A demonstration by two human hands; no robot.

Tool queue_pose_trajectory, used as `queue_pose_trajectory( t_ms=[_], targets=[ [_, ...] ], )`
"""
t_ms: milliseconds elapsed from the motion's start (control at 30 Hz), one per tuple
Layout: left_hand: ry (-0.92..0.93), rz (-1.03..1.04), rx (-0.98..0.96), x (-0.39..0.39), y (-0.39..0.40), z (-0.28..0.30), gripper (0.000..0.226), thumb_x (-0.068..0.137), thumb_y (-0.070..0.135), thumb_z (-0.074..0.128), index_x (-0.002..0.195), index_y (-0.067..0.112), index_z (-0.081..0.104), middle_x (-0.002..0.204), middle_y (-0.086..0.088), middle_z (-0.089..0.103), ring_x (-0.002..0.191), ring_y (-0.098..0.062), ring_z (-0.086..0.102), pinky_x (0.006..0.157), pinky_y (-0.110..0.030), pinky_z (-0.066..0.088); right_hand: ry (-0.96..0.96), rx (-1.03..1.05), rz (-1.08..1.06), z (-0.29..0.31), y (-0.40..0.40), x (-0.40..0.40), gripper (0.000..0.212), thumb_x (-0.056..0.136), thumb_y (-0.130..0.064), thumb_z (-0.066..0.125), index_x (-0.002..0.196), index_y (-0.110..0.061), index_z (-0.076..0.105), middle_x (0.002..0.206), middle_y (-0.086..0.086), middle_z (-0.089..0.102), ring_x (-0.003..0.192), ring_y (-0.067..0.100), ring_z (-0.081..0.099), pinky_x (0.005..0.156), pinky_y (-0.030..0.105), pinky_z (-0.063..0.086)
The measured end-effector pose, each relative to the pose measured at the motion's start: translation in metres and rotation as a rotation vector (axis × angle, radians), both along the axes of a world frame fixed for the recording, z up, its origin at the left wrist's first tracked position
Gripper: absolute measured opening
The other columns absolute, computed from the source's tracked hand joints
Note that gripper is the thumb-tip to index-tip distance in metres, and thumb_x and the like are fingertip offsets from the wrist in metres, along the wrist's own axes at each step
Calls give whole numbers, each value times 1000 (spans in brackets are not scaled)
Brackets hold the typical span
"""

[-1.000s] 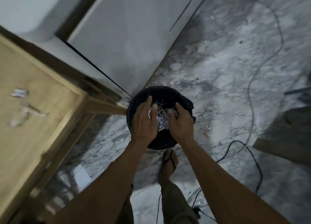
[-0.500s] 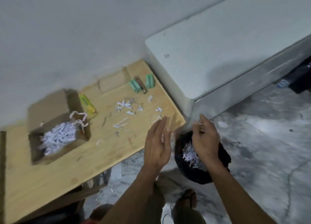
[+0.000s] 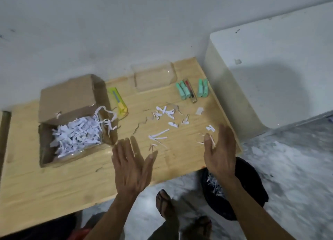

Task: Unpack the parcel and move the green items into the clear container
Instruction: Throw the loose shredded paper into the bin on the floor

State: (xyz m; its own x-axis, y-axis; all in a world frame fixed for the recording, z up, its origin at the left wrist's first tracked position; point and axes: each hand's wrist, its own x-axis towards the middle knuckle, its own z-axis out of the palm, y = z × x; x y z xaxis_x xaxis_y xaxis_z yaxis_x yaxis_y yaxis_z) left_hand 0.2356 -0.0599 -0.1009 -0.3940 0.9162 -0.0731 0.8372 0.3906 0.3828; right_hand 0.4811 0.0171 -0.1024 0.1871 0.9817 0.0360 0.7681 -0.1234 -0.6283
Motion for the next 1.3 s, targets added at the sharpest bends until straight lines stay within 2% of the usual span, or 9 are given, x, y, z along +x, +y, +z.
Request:
queue_pose_trajectory(
  t_ms=[133, 400, 533, 667, 833, 1000, 1100, 1200, 1300],
  targets=[
    [96, -171, -29, 0, 32, -16, 109, 86, 86, 38, 159, 14, 0, 167, -23, 14, 155, -42, 7, 125, -55, 9, -165, 62, 14, -12, 16, -17, 72, 95, -47, 48, 150, -7, 26, 151, 26, 31, 141, 40, 28, 117, 48, 23],
    [32, -471, 16, 1, 127, -25, 101, 86, 87, 30, 156, 34, -19, 171, -3, -6, 157, -25, -10, 126, -48, -1, -238, 16, 258, -14, 68, -42, 69, 96, -58, 27, 151, -17, 25, 156, 13, 31, 145, 27, 24, 115, 49, 25],
    [72, -654, 3, -5, 163, -28, 75, 100, 69, 18, 162, 32, -3, 171, 8, -1, 157, -16, -9, 127, -50, -2, -250, 97, 396, -22, 79, -54, 60, 100, -46, 36, 150, -13, 31, 151, 12, 39, 139, 29, 36, 109, 48, 32],
    [109, -736, 20, -11, 173, -27, 65, 105, 56, 6, 160, 26, 24, 167, 5, 24, 157, -20, 11, 127, -53, 6, -287, 102, 338, -20, 88, -67, 52, 101, -36, 34, 148, -16, 34, 150, 3, 41, 130, 26, 41, 108, 45, 32],
    [54, -795, 137, -17, 161, -31, 55, 109, 41, 25, 148, 10, 49, 154, -7, 48, 147, -29, 36, 121, -52, 27, -337, 79, 432, -19, 89, -68, 46, 101, -35, 28, 141, -19, 44, 144, -6, 46, 126, 24, 39, 106, 42, 33],
    [19, -749, 188, -14, 121, -29, 56, 108, 44, 32, 140, 6, 56, 144, -12, 56, 137, -26, 44, 116, -33, 32, -238, 164, 580, -21, 56, -56, 45, 100, -35, 43, 136, -9, 51, 138, 4, 52, 125, 26, 44, 105, 42, 35],
    [-16, -657, 199, -11, 96, -27, 58, 108, 44, 26, 143, 8, 53, 143, -10, 56, 132, -26, 46, 112, -37, 37, -271, 137, 592, -19, 38, -56, 58, 97, -43, 45, 146, -10, 40, 143, 5, 48, 128, 24, 42, 108, 38, 32],
    [39, -620, 249, -6, 90, -27, 52, 108, 38, 27, 147, 11, 49, 132, -9, 57, 118, -27, 50, 98, -41, 42, -348, 161, 572, -19, 38, -59, 56, 99, -44, 44, 147, -17, 38, 136, 1, 52, 119, 22, 46, 96, 38, 37],
    [143, -560, 235, 2, 96, -26, 54, 108, 42, 22, 145, 18, 52, 116, -6, 56, 100, -25, 48, 88, -40, 38, -296, 232, 547, -22, 38, -63, 41, 100, -39, 46, 136, -23, 53, 110, -1, 56, 98, 21, 49, 81, 40, 42]
  ],
)
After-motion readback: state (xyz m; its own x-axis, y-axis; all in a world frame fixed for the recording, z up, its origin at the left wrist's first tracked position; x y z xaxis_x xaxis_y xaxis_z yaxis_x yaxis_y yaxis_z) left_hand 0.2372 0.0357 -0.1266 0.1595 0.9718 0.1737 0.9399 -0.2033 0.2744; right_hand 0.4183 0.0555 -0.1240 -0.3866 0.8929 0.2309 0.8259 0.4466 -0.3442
